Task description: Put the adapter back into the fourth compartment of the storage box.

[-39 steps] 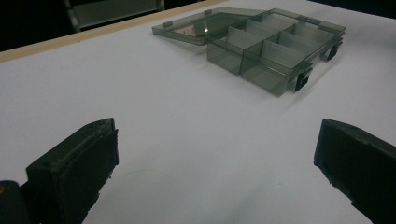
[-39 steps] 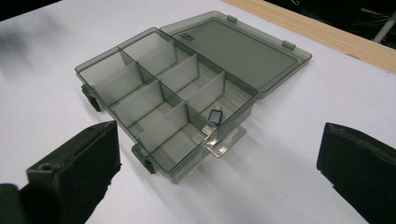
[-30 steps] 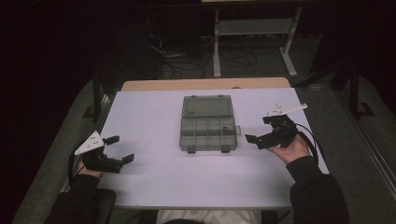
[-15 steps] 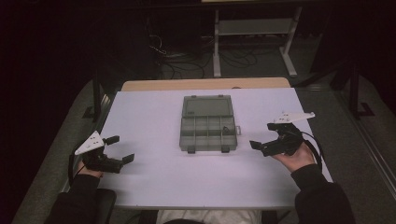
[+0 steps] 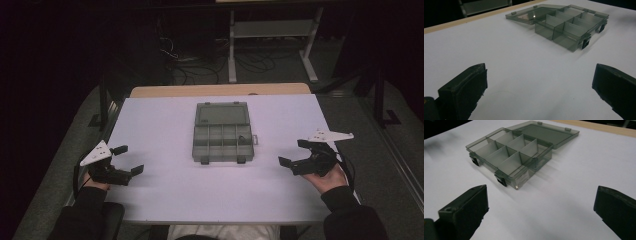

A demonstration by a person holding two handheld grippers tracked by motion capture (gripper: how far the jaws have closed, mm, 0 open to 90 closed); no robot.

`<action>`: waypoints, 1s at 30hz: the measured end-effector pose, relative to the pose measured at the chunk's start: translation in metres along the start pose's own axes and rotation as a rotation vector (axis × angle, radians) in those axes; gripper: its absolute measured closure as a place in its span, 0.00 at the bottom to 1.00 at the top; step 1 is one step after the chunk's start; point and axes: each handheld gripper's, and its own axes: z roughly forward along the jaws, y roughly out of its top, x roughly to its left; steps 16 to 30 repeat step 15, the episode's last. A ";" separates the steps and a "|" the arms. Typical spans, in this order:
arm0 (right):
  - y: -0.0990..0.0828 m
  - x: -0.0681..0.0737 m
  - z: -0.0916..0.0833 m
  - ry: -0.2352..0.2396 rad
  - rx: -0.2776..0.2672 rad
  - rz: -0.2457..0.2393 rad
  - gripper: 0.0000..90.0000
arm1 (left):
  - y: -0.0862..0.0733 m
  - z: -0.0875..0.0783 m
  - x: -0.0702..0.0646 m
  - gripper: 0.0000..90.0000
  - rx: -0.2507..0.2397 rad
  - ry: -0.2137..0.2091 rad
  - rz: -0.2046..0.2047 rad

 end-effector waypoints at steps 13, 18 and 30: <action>-0.016 0.000 -0.011 -0.041 -0.037 0.001 0.00 | 0.000 0.000 0.000 0.00 -0.001 0.000 0.001; -0.016 0.001 -0.011 -0.042 -0.042 -0.003 0.00 | 0.000 0.000 0.000 0.00 -0.002 0.000 0.000; -0.016 0.001 -0.011 -0.042 -0.042 -0.003 0.00 | 0.000 0.000 0.000 0.00 -0.002 0.000 0.000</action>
